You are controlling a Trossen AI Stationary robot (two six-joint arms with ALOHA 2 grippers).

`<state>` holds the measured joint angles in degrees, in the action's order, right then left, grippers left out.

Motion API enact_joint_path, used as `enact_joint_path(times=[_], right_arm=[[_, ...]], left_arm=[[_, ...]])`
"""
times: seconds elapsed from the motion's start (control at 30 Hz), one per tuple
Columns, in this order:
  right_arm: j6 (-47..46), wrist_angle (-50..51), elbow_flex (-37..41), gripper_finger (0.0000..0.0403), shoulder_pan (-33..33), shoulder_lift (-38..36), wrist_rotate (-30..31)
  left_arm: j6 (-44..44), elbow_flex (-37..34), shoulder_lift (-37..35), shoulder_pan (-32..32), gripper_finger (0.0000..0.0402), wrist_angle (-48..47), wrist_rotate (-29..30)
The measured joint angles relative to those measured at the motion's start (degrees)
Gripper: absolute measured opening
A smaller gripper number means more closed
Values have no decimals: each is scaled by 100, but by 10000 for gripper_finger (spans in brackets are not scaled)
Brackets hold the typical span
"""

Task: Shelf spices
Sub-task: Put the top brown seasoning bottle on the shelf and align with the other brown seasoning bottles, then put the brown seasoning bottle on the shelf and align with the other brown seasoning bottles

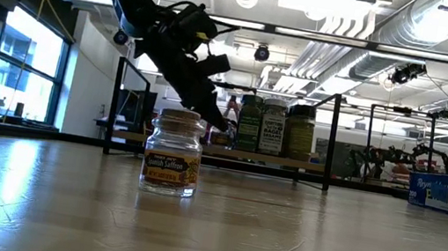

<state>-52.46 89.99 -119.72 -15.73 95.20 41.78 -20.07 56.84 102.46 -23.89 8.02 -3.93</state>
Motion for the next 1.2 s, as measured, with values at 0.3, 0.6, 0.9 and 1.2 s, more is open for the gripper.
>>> enact_joint_path(times=[0.3,0.6,0.9,1.2], right_arm=[[-154,0,0,78,0,0,0],[-154,-65,0,78,0,0,-4],[-149,-67,0,78,0,11,45],[150,-59,0,78,0,99,275]], left_arm=[[-13,0,-5,-283,1,300,33],[21,0,-619,53,1,-23,14],[778,7,-1855,872,24,-2199,-851],[212,7,-1866,2109,124,-3052,-1724]])
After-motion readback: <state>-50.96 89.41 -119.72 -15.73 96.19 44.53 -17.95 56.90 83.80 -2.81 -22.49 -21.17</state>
